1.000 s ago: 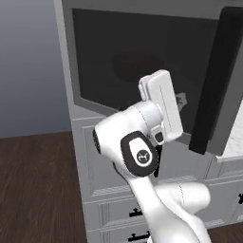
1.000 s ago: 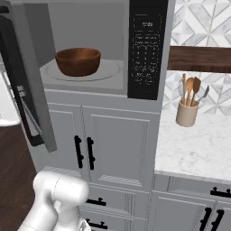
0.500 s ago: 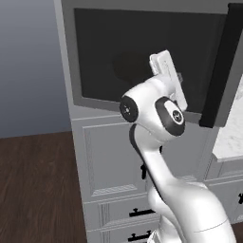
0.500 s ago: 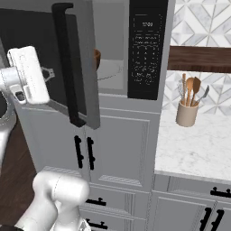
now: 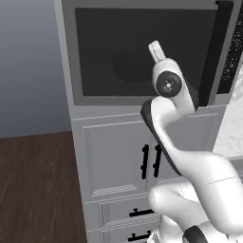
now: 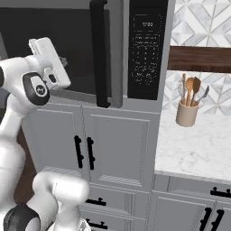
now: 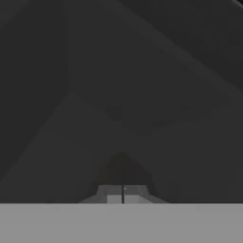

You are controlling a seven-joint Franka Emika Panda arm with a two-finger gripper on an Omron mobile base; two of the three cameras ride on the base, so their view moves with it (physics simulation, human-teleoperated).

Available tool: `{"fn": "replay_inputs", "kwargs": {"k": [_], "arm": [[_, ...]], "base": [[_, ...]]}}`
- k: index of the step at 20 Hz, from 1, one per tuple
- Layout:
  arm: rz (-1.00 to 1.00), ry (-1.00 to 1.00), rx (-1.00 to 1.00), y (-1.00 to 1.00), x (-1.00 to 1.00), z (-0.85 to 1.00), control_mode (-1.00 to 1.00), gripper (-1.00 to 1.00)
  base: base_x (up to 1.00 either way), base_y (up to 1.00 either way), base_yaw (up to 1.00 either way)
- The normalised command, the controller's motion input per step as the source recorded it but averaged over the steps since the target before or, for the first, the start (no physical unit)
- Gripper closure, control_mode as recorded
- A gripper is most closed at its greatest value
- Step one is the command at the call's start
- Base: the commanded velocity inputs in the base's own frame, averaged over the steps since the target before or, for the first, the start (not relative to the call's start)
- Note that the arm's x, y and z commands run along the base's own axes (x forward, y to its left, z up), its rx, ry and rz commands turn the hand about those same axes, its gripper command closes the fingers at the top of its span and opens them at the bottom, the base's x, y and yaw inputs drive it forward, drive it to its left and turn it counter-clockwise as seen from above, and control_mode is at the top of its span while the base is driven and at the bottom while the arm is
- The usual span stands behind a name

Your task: Open the microwave, place the bowl with waffle inside the microwave, then close the microwave door and turn it on.

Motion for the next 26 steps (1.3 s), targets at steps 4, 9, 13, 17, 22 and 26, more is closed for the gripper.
{"fn": "replay_inputs", "kwargs": {"k": [4,9,13,17,22,26], "arm": [[0.48,0.09,0.08,0.00,1.00,0.00,-1.00,1.00],[0.32,0.14,0.11,0.00,0.99,0.00,-1.00,1.00],[0.18,0.25,0.10,0.00,0.97,0.02,-1.00,1.00],[0.03,0.04,0.01,0.16,0.04,0.02,-1.00,1.00],[0.00,-0.10,0.00,-0.02,-0.68,0.27,-1.00,1.00],[-0.02,-0.08,0.05,-0.42,-1.00,0.40,-1.00,1.00]], "base": [[0.00,0.00,0.00],[0.00,0.00,0.00],[0.00,0.00,0.00],[0.00,0.00,0.00],[0.00,0.00,0.00],[0.00,0.00,0.00]]}}
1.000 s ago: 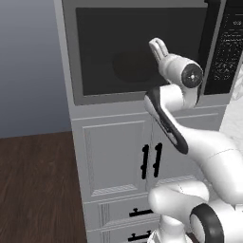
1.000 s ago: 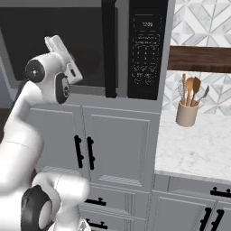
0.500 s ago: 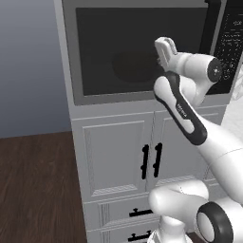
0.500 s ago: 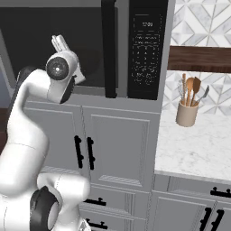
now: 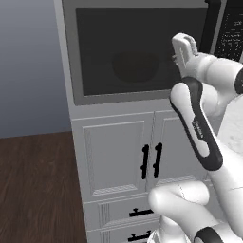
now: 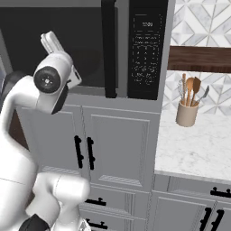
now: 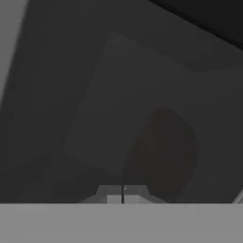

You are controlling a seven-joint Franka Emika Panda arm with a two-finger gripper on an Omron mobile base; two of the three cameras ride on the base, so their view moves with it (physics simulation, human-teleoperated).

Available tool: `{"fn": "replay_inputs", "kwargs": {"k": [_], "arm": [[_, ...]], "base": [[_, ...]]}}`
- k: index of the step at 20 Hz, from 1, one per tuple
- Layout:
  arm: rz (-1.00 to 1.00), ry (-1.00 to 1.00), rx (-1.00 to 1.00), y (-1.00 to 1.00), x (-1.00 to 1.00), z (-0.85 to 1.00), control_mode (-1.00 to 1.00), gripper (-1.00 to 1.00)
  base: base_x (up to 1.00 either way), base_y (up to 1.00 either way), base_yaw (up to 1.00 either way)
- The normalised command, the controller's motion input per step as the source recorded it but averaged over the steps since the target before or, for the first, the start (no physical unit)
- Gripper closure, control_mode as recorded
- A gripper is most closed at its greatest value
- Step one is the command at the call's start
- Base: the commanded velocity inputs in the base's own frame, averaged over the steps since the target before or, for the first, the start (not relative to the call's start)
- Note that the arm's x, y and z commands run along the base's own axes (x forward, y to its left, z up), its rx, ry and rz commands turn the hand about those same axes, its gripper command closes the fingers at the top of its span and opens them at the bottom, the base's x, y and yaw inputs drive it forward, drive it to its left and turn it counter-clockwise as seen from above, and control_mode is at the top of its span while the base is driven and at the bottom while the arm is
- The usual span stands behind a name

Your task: Open the microwave, place the bowl with waffle inside the microwave, then close the microwave door and turn it on.

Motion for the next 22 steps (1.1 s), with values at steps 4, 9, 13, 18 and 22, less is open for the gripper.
{"fn": "replay_inputs", "kwargs": {"k": [4,9,13,18,22], "arm": [[-0.06,0.03,0.15,-0.77,-1.00,0.28,-1.00,1.00],[-0.04,0.01,0.18,-0.82,-1.00,0.04,-1.00,1.00],[0.00,-0.01,0.26,-0.82,-0.36,0.00,-1.00,1.00],[-0.02,0.06,0.18,-0.71,-0.05,-0.41,-1.00,1.00],[-0.08,0.04,0.03,-0.38,0.19,-0.55,-1.00,1.00]], "base": [[0.00,0.00,0.00],[0.00,0.00,0.00],[0.00,0.00,0.00],[0.00,0.00,0.00],[0.00,0.00,0.00]]}}
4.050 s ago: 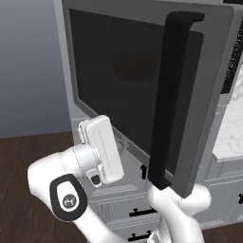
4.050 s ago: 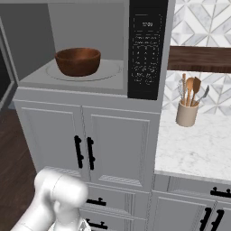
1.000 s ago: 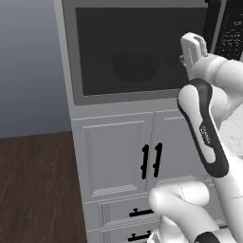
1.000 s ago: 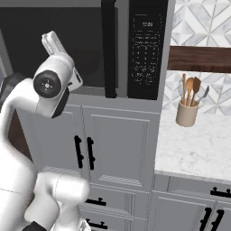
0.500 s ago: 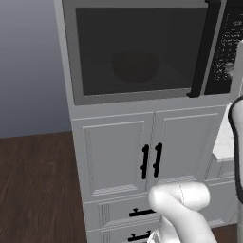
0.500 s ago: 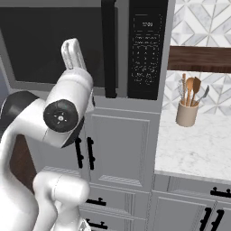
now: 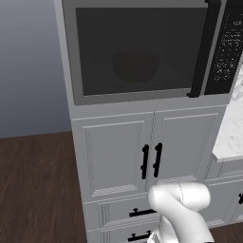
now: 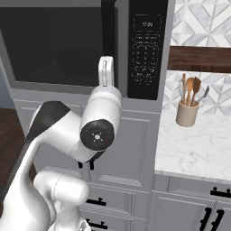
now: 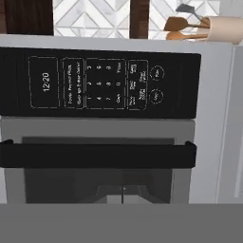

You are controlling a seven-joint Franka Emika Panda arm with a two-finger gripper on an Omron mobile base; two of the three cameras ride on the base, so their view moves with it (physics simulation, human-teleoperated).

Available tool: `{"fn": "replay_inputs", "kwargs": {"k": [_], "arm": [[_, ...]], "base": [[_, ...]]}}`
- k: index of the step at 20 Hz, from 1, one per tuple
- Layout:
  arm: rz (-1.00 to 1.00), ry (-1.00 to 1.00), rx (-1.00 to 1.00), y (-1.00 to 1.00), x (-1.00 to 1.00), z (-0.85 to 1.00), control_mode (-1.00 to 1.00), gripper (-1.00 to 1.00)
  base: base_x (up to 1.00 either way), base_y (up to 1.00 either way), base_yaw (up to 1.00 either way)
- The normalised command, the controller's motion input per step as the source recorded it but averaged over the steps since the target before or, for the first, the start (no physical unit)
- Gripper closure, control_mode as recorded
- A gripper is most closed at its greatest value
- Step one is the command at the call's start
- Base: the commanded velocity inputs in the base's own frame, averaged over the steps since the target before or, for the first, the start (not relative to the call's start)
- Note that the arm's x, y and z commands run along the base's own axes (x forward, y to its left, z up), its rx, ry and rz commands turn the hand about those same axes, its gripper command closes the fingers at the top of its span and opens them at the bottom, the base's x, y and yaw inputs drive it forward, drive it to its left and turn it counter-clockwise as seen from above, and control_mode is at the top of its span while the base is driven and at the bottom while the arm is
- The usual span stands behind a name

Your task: Open the microwave, place the bowl with waffle inside the microwave, then close the microwave door and turn it on.

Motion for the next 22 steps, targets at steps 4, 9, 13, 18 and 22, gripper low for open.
{"fn": "replay_inputs", "kwargs": {"k": [4,9,13,18,22], "arm": [[-0.03,0.00,0.01,-0.29,0.08,-0.24,-1.00,1.00],[-0.01,0.00,0.01,-0.24,0.12,-0.08,-1.00,1.00],[-0.01,0.00,0.00,-0.15,0.01,0.00,-1.00,1.00],[-0.02,0.00,0.00,-0.18,0.24,-0.13,-1.00,1.00],[0.00,0.00,0.00,-0.08,0.29,-0.19,-1.00,1.00]], "base": [[0.00,0.00,0.00],[0.00,0.00,0.00],[0.00,0.00,0.00],[0.00,0.00,0.00],[0.00,0.00,0.00]]}}
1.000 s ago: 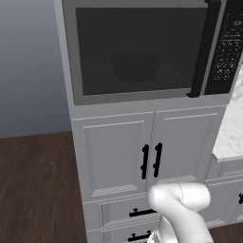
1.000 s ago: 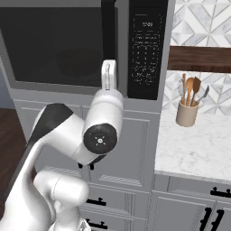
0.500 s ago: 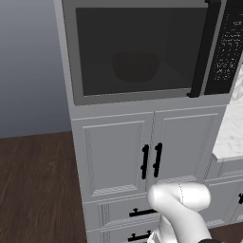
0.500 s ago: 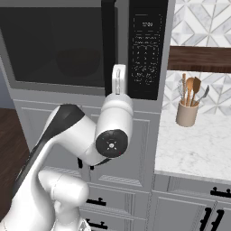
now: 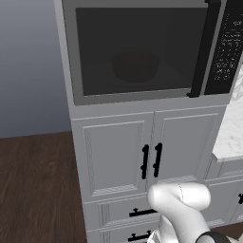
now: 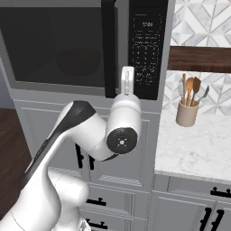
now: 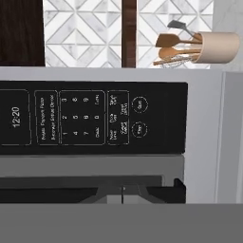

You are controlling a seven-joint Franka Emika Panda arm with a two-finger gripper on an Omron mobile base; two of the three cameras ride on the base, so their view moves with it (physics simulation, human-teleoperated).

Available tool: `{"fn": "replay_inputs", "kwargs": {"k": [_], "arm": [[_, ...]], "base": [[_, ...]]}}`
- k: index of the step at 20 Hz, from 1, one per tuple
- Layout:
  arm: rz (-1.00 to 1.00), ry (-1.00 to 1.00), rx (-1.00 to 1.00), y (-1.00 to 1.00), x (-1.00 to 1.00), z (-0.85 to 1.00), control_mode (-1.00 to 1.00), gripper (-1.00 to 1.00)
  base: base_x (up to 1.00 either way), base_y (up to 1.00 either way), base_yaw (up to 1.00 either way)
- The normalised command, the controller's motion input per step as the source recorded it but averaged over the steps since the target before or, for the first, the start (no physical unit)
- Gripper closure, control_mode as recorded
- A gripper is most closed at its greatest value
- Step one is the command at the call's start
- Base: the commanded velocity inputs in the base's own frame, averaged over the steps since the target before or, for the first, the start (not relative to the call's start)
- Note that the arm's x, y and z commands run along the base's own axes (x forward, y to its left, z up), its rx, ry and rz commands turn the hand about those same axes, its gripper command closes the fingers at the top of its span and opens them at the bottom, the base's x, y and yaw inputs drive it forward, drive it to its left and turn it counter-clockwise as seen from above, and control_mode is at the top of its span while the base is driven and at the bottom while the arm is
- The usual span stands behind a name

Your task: Open the microwave, place the bowl with waffle inside the microwave, then close the microwave door and turn it on.

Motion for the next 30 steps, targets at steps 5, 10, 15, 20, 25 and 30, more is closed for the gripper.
{"fn": "replay_inputs", "kwargs": {"k": [5,10,15,20,25,30], "arm": [[0.00,0.00,0.00,-0.03,0.36,-0.14,-1.00,1.00],[0.00,0.00,0.00,-0.18,0.45,-0.01,-1.00,1.00],[0.00,0.00,0.00,-0.30,0.32,-0.02,-1.00,1.00],[0.00,0.00,0.00,-0.11,0.32,-0.12,-1.00,1.00],[0.00,0.00,0.00,0.00,0.24,-0.01,-1.00,1.00],[0.00,0.00,0.00,-0.04,0.38,-0.04,-1.00,1.00]], "base": [[0.00,0.00,0.00],[0.00,0.00,0.00],[0.00,0.00,0.00],[0.00,0.00,0.00],[0.00,0.00,0.00],[0.00,0.00,0.00]]}}
